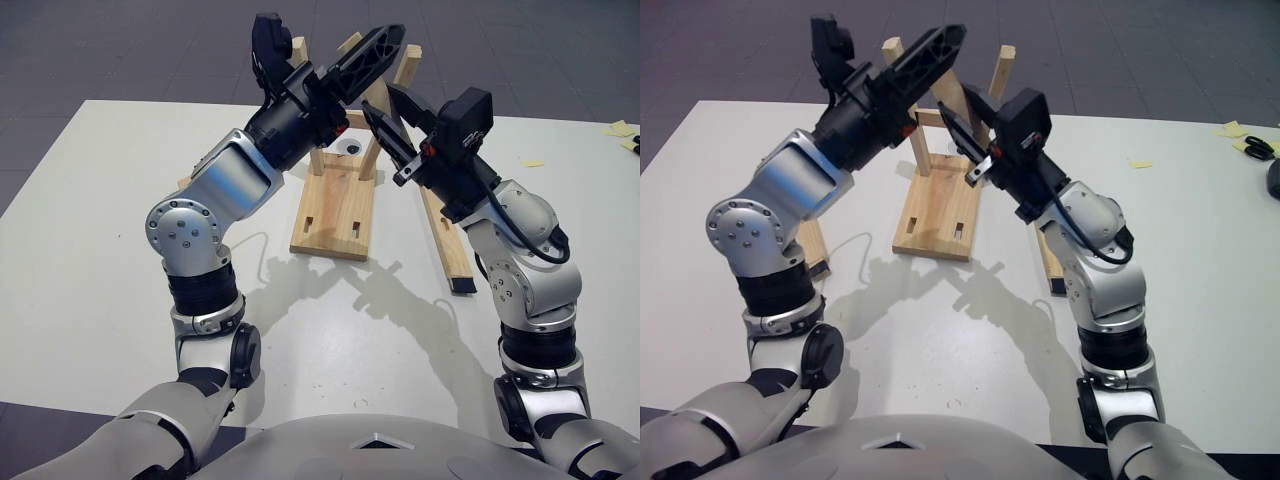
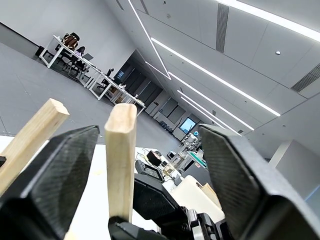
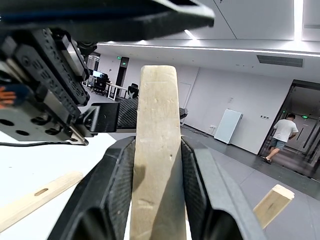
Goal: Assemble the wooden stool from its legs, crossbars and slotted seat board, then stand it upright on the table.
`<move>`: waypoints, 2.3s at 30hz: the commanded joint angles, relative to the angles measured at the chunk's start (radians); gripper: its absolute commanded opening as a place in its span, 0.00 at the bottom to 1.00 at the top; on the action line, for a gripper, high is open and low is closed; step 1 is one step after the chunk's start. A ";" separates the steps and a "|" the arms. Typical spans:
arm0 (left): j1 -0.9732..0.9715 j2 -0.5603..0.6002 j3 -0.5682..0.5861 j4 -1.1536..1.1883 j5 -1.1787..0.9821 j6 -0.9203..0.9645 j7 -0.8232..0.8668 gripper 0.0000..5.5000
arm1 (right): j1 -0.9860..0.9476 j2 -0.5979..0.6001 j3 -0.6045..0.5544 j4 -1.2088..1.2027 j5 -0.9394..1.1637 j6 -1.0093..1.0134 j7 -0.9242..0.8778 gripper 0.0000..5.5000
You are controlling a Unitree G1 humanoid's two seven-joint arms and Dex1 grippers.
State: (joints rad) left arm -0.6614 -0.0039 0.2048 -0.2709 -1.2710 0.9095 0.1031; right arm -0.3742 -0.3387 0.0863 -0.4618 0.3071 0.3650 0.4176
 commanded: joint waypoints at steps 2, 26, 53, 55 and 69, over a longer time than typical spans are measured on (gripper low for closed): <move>0.005 0.017 -0.017 -0.019 0.008 -0.017 0.018 0.50 | 0.006 -0.008 0.006 0.008 -0.030 -0.017 0.010 0.24; -0.024 0.224 -0.090 0.012 0.587 -0.295 -0.069 0.08 | 0.007 0.042 -0.097 0.034 0.107 0.173 -0.057 0.44; 0.145 0.287 0.210 0.280 0.797 -0.402 0.015 0.08 | 0.333 0.232 -0.117 -0.062 -0.078 -0.001 -0.351 0.98; 0.147 0.268 0.214 0.295 0.791 -0.377 0.031 0.08 | 0.356 0.249 -0.112 -0.066 -0.090 -0.020 -0.365 0.98; 0.221 0.376 0.173 0.211 0.965 -0.224 0.086 0.08 | 0.377 0.253 -0.122 -0.039 -0.123 -0.044 -0.367 0.98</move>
State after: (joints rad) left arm -0.4565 0.3727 0.3844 -0.0761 -0.3329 0.7167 0.2000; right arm 0.0065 -0.0797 -0.0327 -0.5098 0.1855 0.3162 0.0417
